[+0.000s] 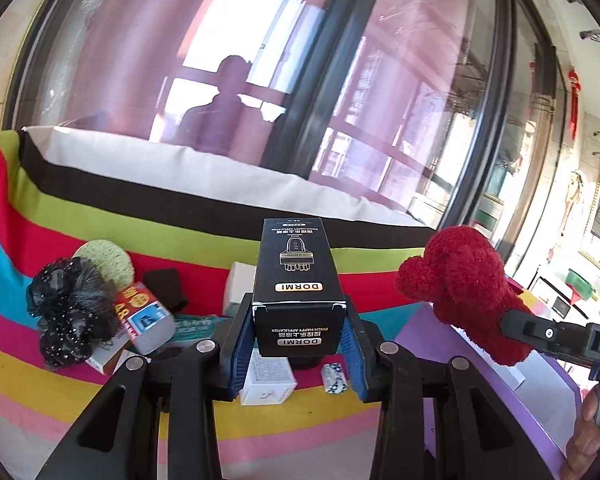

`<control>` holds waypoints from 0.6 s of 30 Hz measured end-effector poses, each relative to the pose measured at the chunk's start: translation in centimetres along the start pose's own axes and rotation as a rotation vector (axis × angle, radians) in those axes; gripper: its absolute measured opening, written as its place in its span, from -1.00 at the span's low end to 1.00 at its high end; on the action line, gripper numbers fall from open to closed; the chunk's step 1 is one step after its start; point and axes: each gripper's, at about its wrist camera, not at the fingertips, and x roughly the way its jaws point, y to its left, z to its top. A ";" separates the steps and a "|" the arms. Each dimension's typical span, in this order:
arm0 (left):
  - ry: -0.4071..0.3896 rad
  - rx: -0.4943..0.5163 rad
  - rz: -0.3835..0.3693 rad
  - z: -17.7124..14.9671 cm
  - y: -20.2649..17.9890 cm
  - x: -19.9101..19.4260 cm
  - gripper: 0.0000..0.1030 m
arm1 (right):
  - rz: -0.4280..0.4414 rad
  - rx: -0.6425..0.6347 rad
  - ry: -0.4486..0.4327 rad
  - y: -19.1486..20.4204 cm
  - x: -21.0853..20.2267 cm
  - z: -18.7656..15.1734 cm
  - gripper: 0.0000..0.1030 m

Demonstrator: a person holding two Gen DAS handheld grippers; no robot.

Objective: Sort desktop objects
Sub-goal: 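Drop the DORMI box and red slipper into the purple box, opening both tools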

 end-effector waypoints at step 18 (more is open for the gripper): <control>0.052 0.377 -0.278 -1.3 -15.4 -0.3 -0.22 | -0.243 0.250 -0.116 -12.4 -7.8 -0.6 -0.49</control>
